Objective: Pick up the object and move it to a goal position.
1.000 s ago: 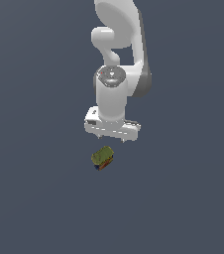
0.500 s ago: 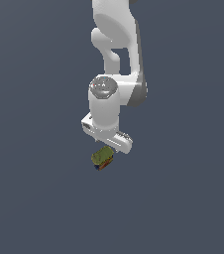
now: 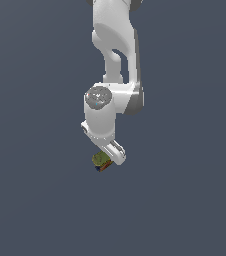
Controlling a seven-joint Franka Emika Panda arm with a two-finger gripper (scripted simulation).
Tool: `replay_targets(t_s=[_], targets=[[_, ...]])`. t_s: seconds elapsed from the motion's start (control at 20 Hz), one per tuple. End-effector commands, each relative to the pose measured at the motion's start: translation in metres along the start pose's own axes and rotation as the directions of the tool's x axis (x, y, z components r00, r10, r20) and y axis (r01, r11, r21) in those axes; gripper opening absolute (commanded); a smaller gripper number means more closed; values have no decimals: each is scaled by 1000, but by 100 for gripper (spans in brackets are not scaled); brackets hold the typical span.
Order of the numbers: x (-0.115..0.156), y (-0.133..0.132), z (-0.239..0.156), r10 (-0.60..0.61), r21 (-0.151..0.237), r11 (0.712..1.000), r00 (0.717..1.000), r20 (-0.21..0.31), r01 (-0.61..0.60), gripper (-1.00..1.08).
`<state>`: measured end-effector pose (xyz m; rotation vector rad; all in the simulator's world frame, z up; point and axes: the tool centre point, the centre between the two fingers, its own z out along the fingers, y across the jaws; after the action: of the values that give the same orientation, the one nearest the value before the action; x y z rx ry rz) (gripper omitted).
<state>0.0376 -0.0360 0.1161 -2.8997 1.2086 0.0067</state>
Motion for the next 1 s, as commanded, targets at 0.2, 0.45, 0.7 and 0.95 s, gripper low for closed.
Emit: replay_targets(t_s=[0.2,0.45,0.7,0.95], targets=[[7,0,6,92,2,996,996,-3,-92,100],[9,1,7,112,2,994,994,-4,-112,100],[8,1,14,107,2,994,994,-4,-107,100],[8,1,40,110,2,994,994,-4,-110,100]])
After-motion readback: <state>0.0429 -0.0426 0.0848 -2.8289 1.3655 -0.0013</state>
